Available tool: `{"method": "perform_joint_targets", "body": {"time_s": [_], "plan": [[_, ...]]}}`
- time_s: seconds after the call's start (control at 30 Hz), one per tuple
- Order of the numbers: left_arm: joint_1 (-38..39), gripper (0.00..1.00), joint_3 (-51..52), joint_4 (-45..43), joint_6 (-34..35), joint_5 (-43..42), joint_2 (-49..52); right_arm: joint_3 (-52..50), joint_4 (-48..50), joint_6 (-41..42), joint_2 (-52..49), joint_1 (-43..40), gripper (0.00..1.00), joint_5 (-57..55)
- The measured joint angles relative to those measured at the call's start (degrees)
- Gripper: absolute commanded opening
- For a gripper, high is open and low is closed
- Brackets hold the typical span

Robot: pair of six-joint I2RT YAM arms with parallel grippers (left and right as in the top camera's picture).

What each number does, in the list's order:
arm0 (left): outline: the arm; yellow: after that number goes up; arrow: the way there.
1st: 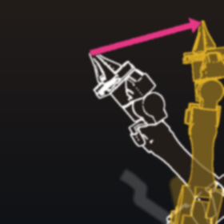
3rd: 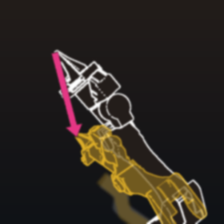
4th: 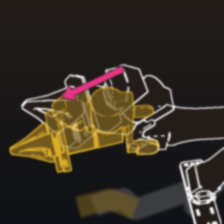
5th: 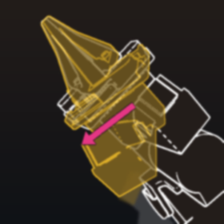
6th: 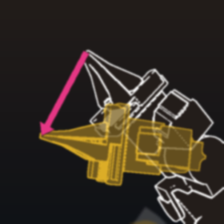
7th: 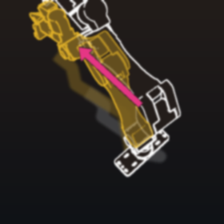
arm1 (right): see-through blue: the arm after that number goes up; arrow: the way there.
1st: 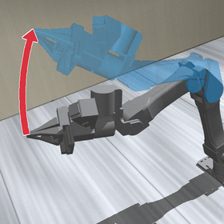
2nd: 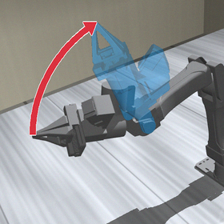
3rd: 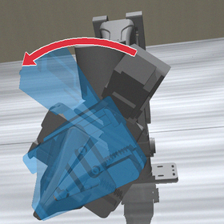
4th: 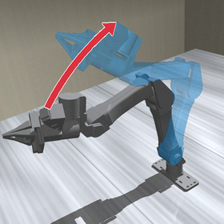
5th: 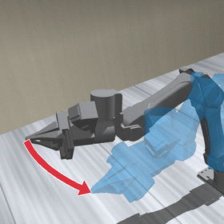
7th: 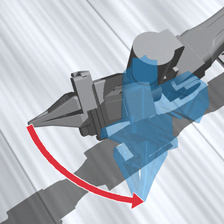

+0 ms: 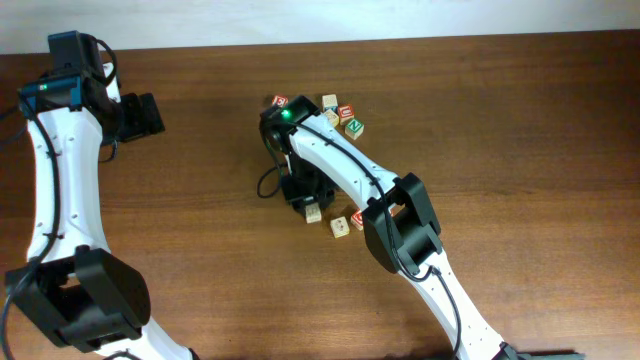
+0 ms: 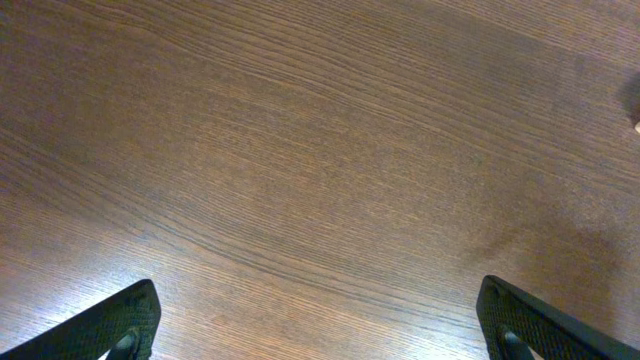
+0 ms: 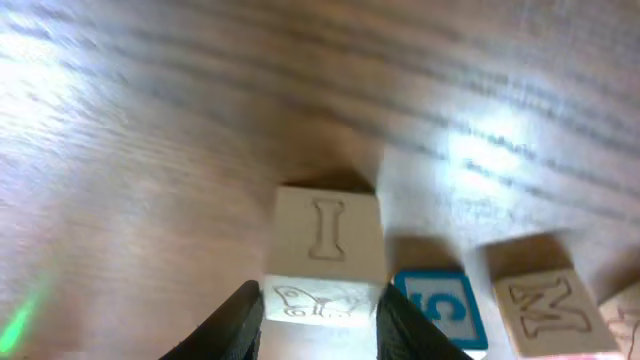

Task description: Rotate 5 blocks

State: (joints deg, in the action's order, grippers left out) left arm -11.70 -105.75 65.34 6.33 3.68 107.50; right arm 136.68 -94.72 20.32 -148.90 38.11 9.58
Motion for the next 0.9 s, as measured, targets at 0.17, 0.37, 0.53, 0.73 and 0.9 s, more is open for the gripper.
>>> {"method": "perform_joint_targets", "body": {"time_s": [0.17,0.37,0.53,0.73,0.9], "plan": [[0.00,1.00,0.00,0.28,0.00,0.00,0.00,-0.13,-2.38,-0.07,0.00,1.11,0.41,1.31],[0.00,0.99,0.00,0.92,-0.02,0.00,0.00,1.51,-2.32,-3.41,0.00,2.49,0.43,3.96],[0.00,0.99,-0.02,1.18,0.00,0.00,0.00,13.20,-2.08,-3.93,1.79,-3.69,0.56,-0.55],[0.00,0.99,-0.02,1.29,-0.02,-0.02,0.00,15.89,12.20,0.52,4.09,-18.95,0.70,-5.68],[0.00,0.99,-0.02,1.31,-0.02,-0.02,0.00,15.89,16.94,5.70,1.33,-22.01,0.70,-6.19]]}}
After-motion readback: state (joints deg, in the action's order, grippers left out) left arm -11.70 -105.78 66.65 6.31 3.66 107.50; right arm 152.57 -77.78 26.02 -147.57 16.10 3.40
